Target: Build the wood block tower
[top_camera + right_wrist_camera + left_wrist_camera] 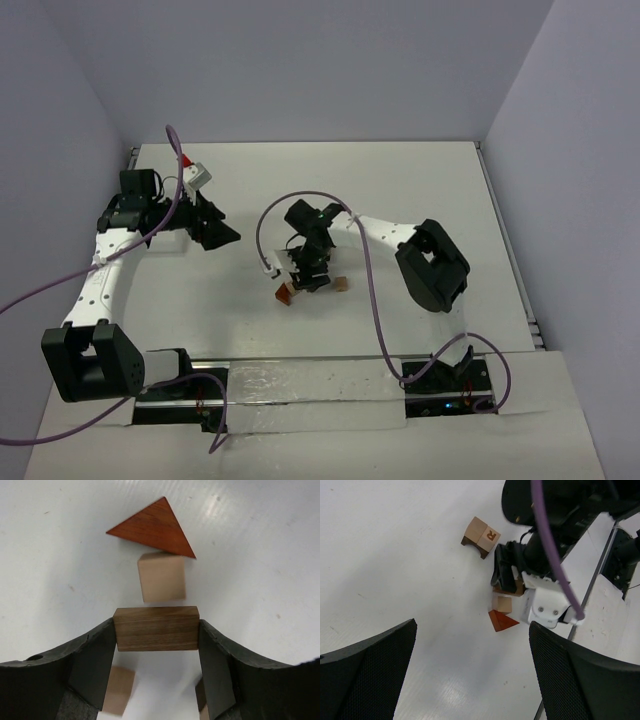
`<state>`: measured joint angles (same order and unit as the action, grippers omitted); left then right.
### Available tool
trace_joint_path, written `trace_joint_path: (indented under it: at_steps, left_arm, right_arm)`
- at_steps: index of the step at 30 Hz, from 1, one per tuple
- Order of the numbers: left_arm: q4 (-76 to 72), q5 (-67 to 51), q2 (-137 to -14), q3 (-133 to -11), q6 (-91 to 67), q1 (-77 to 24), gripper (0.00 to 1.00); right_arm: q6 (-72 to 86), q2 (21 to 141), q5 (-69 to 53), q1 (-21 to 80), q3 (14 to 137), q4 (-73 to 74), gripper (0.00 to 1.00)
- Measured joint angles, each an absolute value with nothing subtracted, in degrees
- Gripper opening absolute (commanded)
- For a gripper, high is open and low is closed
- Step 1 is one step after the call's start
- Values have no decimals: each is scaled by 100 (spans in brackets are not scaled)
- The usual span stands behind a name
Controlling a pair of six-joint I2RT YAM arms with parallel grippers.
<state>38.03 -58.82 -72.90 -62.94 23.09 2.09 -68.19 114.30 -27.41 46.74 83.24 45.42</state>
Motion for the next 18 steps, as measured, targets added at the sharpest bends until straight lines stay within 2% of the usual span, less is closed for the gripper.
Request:
trace_joint_path:
  at_steps: [18]
  left_arm:
    - [3317,-4731,-7451,-6294,1982,-339,99]
  right_arm:
    - [-6584,11226,-2631,3313,10206,5744,41]
